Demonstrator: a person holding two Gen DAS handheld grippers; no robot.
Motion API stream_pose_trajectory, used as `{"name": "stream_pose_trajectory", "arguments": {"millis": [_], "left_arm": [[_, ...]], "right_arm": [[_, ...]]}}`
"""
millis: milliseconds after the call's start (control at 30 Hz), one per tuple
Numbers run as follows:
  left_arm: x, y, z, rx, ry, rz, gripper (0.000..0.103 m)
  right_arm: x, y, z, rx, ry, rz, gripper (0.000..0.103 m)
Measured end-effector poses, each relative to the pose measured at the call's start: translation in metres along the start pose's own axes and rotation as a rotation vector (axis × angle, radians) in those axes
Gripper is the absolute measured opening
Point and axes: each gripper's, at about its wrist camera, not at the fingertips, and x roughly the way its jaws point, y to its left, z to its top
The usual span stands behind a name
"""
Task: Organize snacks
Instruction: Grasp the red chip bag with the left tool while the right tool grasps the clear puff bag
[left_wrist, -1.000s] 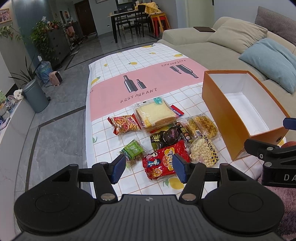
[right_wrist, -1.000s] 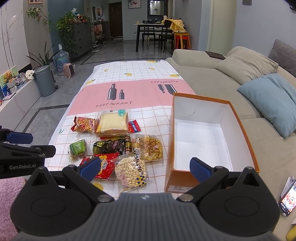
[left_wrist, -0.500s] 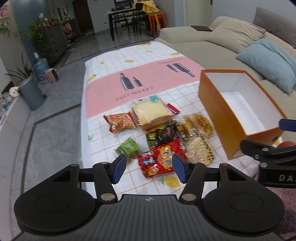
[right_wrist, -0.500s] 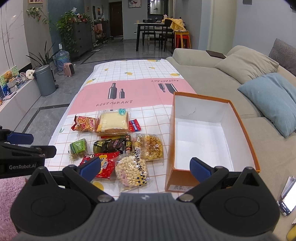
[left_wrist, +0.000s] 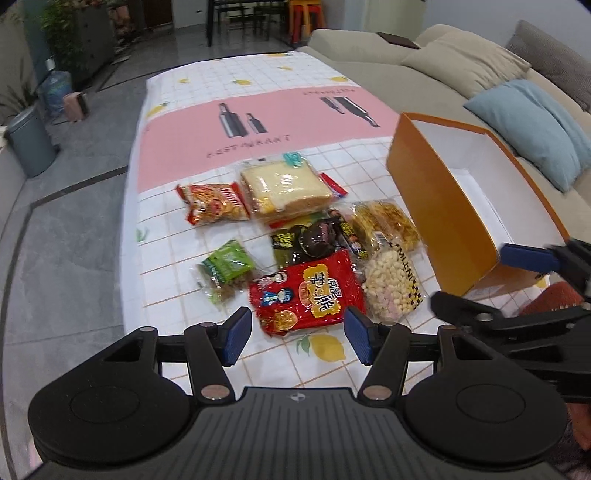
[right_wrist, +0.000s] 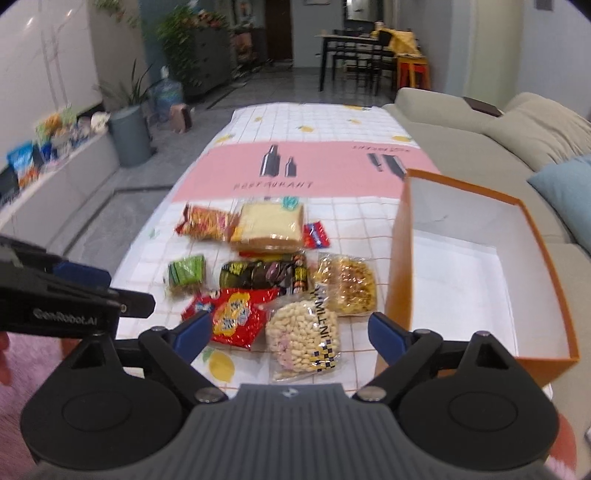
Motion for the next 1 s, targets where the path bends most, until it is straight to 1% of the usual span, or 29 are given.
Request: {"name": "stream_pose_trajectory", "arguments": {"millis": [100, 133, 267, 300, 367, 467, 567, 600, 667, 767, 867, 1000], "left_arm": [[0.016, 0.000, -0.005, 0.070, 0.006, -0.009, 0.068], [0.021, -0.001, -0.006, 0.101, 0.013, -0.006, 0.068], [0.042, -0.008, -0.009, 0.244, 0.024, 0.000, 0.068], [0.047, -0.010, -0.010, 0.270, 0.028, -0.004, 0.065], [0.059, -0.014, -0.011, 0.325, 0.041, 0.002, 0.065], [0.073, -0.022, -0.016, 0.427, 0.046, 0.011, 0.065], [0.084, -0.027, -0.019, 0.514, 0.053, 0.010, 0.065], [0.087, -0.029, -0.020, 0.538, 0.056, 0.013, 0.065], [0.093, -0.033, -0.022, 0.597, 0.058, 0.028, 0.065], [0.103, -0.042, -0.029, 0.703, 0.053, 0.071, 0.066], [0.113, -0.048, -0.035, 0.787, 0.054, 0.094, 0.066], [0.124, -0.051, -0.039, 0.848, 0.046, 0.115, 0.066]], "right_arm": [[0.024, 0.007, -0.004, -0.065, 0.027, -0.019, 0.085], [0.031, 0.007, -0.006, -0.082, 0.036, -0.020, 0.083], [0.058, 0.004, -0.010, -0.120, 0.096, 0.008, 0.078], [0.064, 0.003, -0.011, -0.128, 0.108, 0.016, 0.078], [0.075, 0.001, -0.012, -0.140, 0.136, 0.029, 0.074], [0.093, -0.003, -0.014, -0.144, 0.181, 0.039, 0.074], [0.108, -0.005, -0.017, -0.162, 0.203, 0.040, 0.075], [0.112, -0.004, -0.018, -0.178, 0.206, 0.038, 0.076], [0.116, -0.001, -0.021, -0.227, 0.192, 0.027, 0.081], [0.124, 0.003, -0.026, -0.290, 0.189, 0.021, 0.081], [0.130, 0.003, -0.027, -0.294, 0.190, 0.045, 0.083], [0.136, 0.005, -0.028, -0.312, 0.167, 0.046, 0.085]]}}
